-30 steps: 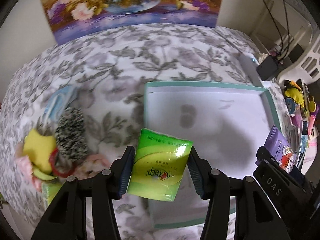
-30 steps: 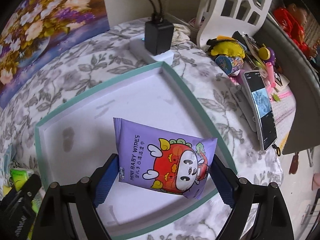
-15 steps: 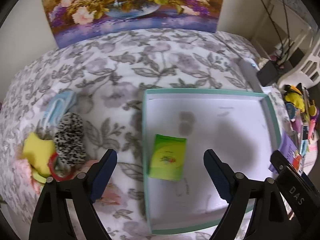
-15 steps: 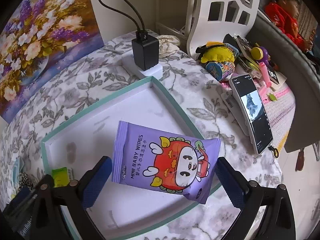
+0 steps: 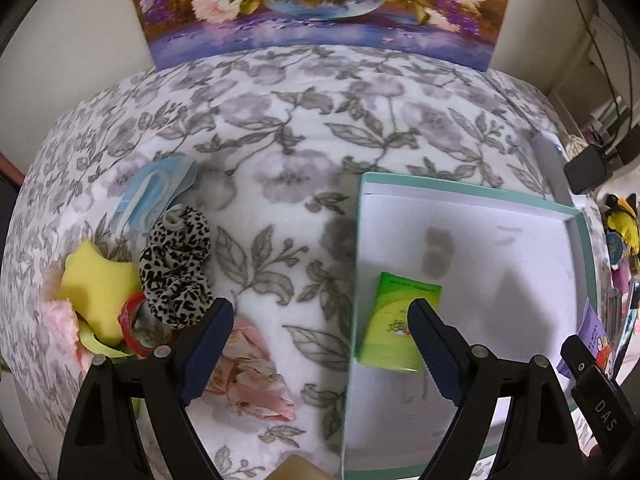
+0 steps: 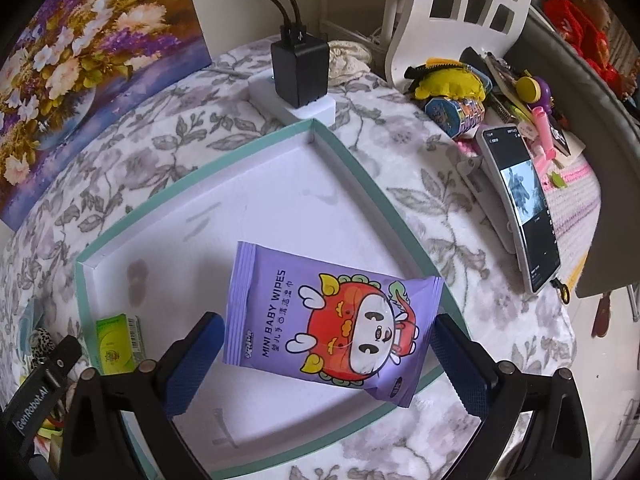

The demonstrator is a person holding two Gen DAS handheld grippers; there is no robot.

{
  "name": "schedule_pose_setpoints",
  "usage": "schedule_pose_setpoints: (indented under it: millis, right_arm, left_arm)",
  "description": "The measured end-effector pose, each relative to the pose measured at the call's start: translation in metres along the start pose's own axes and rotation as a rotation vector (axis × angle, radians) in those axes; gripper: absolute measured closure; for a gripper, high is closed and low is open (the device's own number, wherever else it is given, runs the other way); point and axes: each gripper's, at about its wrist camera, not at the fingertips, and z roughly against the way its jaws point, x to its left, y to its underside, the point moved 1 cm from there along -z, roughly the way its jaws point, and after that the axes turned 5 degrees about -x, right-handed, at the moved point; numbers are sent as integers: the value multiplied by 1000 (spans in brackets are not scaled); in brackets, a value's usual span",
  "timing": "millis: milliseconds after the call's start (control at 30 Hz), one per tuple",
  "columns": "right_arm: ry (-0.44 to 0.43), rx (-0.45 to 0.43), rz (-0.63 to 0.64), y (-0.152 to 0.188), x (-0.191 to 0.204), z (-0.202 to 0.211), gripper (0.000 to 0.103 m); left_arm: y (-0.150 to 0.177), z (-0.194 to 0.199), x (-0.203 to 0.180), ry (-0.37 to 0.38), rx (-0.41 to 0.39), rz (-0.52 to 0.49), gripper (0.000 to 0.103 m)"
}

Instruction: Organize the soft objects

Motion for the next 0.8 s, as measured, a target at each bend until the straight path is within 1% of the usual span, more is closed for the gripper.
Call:
schedule_pose_setpoints:
  millis: [133,267,367,467,600,667,800]
  right_arm:
    - [-42,20,6,3,5,-6,0]
    - [-19,1,54,5,16,-6,0]
    - [-55,-9,54,4,21,-2,0]
    - [-95,-12,42,4,25,1,0]
    - [-160,3,-26,3,23,1,0]
    - [-174,10,-60,3,21,0,0]
    - [-245,27,-144,3,16,-1,0]
  left_arm:
    - [-1,-5,8,-8,19,24,14]
    - [0,-7,12,-11,32,31,14]
    - [-1,-6,13,-8,30,36,14]
    - [-2,-2,9,11,20,24,14]
    - [1,-2,2,8,30,-1,14]
    - [4,-4,0,11,46,1,14]
    - [12,-10,-6,73,96,21,14]
